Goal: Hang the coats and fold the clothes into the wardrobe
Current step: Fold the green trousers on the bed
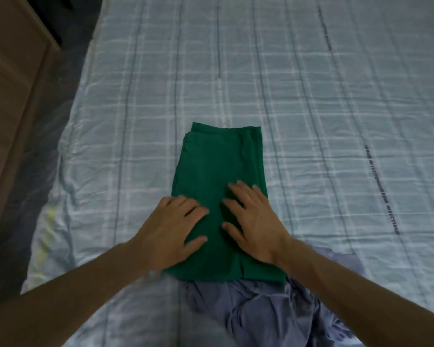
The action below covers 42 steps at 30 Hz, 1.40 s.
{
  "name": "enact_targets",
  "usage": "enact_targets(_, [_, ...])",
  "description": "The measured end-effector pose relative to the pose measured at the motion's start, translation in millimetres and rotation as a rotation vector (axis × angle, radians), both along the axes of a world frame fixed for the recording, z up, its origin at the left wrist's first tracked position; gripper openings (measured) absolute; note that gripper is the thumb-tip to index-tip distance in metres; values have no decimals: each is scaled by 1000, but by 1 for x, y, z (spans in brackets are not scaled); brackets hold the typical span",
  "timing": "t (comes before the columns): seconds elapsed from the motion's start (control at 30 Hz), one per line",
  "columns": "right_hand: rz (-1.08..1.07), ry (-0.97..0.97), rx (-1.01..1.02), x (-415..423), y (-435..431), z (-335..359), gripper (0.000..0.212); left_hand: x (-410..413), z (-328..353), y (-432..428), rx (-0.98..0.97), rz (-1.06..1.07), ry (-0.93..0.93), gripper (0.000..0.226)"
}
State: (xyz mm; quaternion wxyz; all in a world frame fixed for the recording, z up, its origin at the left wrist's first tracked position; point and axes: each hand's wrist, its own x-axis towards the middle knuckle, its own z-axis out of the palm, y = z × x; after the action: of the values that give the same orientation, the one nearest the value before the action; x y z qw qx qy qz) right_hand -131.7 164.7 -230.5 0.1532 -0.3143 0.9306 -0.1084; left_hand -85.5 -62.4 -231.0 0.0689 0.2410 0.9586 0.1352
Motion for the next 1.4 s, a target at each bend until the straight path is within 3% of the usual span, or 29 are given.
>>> enact_targets(0.1, [33,-6,-87,40,15,12,41,36,1,-8,57,-47,-97,56])
enact_targets(0.2, [124,-123,80,63,22,12,55,55,-2,-15,-66,-127,-164,66])
enact_targets(0.3, [124,-155,203,73,21,10,65,57,-7,-19,-153,-120,-102,61])
enact_targets(0.5, [1,-57,176,75,10,16,41,45,3,-19,53,-65,-26,32])
enact_targets(0.7, [-158,-61,100,49,6,37,13,13,28,-29,479,209,-239,18])
enact_targets(0.83, [-294,-34,-33,-6,1,56,10,-31,36,-36,648,285,-274,14])
enact_targets(0.97, [-369,171,-75,-90,-14,60,22,-106,35,-33,691,479,-195,18])
enact_targets(1.03, [-441,294,-107,-117,-20,58,34,-135,30,-28,588,669,-34,12])
enact_targets(1.1, [-494,355,-168,-121,-22,52,41,-143,24,-20,438,743,82,26])
enact_targets(1.2, [-398,314,-202,-100,-21,36,40,-127,16,-2,304,492,170,30])
enact_targets(1.3, [-273,181,-23,-83,-14,11,51,-111,-2,10,65,269,160,39])
enact_targets(1.4, [-244,87,149,-76,-8,-19,66,-109,-21,12,-130,205,41,52])
